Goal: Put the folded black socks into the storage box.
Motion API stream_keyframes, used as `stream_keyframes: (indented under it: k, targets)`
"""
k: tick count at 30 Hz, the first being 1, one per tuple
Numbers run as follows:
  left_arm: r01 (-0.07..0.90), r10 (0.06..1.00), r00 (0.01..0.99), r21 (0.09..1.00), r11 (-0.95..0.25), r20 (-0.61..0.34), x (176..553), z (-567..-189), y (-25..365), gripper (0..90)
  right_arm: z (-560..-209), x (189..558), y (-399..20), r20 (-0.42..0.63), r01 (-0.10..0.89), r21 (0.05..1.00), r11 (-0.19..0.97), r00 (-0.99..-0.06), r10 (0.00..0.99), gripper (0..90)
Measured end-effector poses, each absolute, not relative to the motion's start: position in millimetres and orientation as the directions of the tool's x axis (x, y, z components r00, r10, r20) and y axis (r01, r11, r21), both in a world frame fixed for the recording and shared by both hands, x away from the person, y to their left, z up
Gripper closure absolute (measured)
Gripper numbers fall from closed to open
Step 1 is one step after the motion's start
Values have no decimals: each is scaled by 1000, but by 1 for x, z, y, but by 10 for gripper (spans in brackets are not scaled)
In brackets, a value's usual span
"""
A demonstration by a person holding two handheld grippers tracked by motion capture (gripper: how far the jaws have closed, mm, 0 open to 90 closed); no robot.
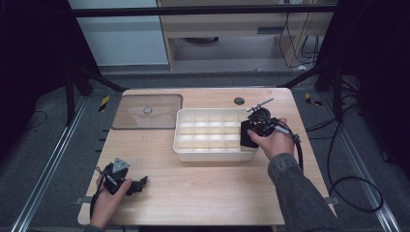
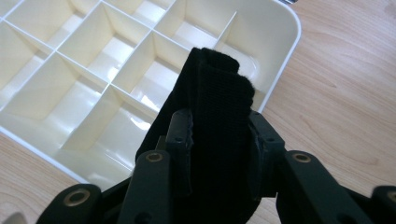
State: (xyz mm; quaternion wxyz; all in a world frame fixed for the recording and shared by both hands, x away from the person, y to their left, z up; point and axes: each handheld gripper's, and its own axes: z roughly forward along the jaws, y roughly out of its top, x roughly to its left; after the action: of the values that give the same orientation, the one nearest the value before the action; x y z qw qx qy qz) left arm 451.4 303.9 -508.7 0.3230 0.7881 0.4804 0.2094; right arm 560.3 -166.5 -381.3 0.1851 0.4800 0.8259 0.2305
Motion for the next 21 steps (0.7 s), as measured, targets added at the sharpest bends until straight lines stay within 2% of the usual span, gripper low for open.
stream_keyframes:
  k: [21]
  targets:
    - [621,893,449,712,-327,18,451,-509,304,0,-392,558,-157,-133,702,527,479,-488,862,656]
